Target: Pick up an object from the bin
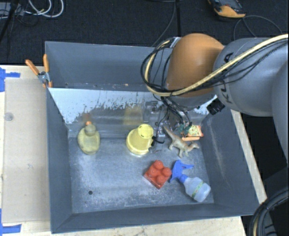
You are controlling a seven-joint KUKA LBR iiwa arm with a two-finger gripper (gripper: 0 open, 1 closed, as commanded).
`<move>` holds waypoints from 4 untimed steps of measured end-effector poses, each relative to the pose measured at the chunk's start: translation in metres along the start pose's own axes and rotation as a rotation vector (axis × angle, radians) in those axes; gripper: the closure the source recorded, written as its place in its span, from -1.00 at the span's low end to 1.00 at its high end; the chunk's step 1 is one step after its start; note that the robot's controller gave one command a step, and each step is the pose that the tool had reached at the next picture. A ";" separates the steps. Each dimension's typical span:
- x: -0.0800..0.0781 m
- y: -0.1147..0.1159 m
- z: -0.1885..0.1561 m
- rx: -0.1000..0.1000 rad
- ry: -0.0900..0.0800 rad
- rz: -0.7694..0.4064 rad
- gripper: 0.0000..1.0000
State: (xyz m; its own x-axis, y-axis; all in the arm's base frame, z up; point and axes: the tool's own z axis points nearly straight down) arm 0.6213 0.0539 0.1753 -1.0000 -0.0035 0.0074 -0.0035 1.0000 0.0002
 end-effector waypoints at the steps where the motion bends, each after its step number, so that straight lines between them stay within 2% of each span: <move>1: -0.001 0.000 -0.005 0.000 -0.006 0.001 -1.00; 2: 0.023 -0.020 0.012 -0.001 -0.002 0.034 -1.00; 3: 0.019 -0.030 0.047 -0.001 -0.012 0.048 -1.00; 4: 0.058 -0.055 0.046 -0.001 -0.005 0.021 -1.00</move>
Offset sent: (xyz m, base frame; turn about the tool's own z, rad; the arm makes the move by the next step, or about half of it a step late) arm -0.0324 -0.0289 -0.0180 0.0451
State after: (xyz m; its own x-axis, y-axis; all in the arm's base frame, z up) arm 0.5632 -0.0018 0.1299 -0.9998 0.0179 0.0021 0.0179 0.9998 0.0012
